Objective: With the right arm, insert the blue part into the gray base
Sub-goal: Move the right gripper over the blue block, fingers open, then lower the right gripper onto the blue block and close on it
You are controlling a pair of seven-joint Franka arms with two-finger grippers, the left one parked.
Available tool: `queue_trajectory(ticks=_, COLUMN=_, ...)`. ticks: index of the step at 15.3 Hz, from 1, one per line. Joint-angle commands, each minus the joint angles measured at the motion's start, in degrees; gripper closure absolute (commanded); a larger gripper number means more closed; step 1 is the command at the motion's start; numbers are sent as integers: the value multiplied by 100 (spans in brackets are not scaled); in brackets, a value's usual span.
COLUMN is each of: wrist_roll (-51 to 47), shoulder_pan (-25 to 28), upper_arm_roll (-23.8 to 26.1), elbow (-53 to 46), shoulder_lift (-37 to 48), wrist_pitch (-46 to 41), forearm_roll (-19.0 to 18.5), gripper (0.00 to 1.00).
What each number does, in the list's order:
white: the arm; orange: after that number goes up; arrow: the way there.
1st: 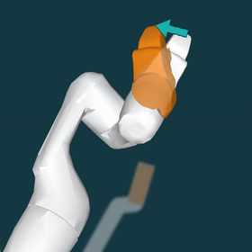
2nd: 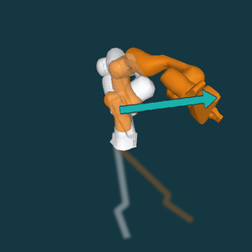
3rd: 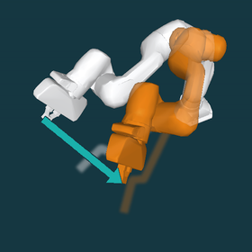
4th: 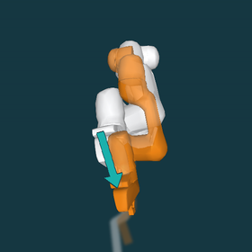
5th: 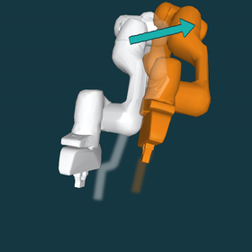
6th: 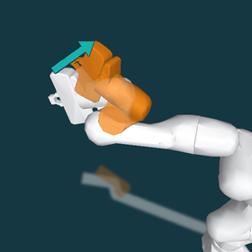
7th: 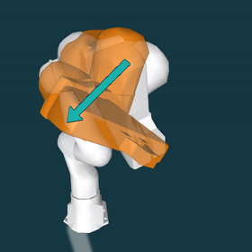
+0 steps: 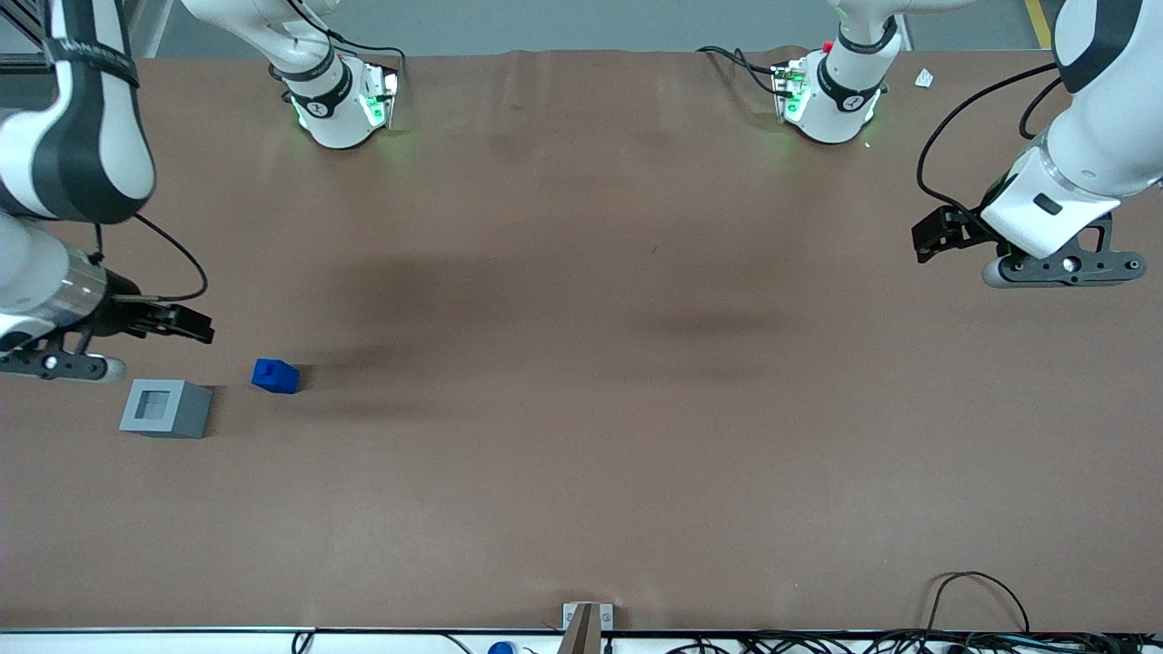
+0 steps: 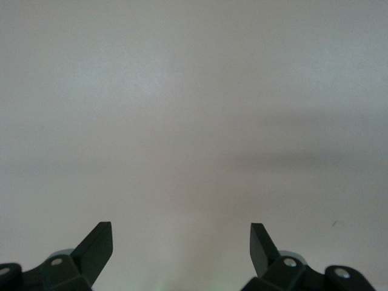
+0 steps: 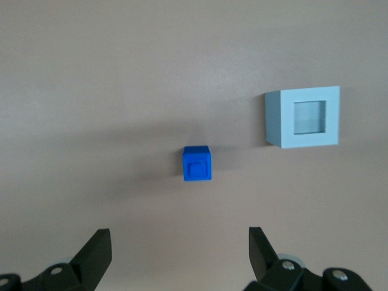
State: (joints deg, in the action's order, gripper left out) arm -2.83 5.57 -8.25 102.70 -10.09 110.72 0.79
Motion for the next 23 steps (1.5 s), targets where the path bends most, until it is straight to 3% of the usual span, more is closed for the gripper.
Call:
queue_trajectory(ticks=1, wrist_roll=37, shoulder_pan=-3, upper_arm_roll=-10, elbow=864, shoulder_lift=174, wrist_pitch=808, forearm_roll=0, gripper=0)
queue_trajectory(ticks=11, wrist_roll=46, shoulder_pan=-29, upper_arm_roll=-10, elbow=1147, shoulder_lift=-810, wrist_pitch=1821, forearm_roll=0, gripper=1)
queue_trajectory(ticks=15, wrist_roll=46, shoulder_pan=-38, upper_arm_roll=-10, elbow=1156, shoulder_lift=-1030, wrist_pitch=1971, forearm_roll=0, gripper=16)
queue_trajectory(ticks=23, wrist_roll=37, shoulder_pan=-109, upper_arm_roll=-1, elbow=1156, shoulder_lift=-1531, wrist_pitch=2489, forearm_roll=0, gripper=27)
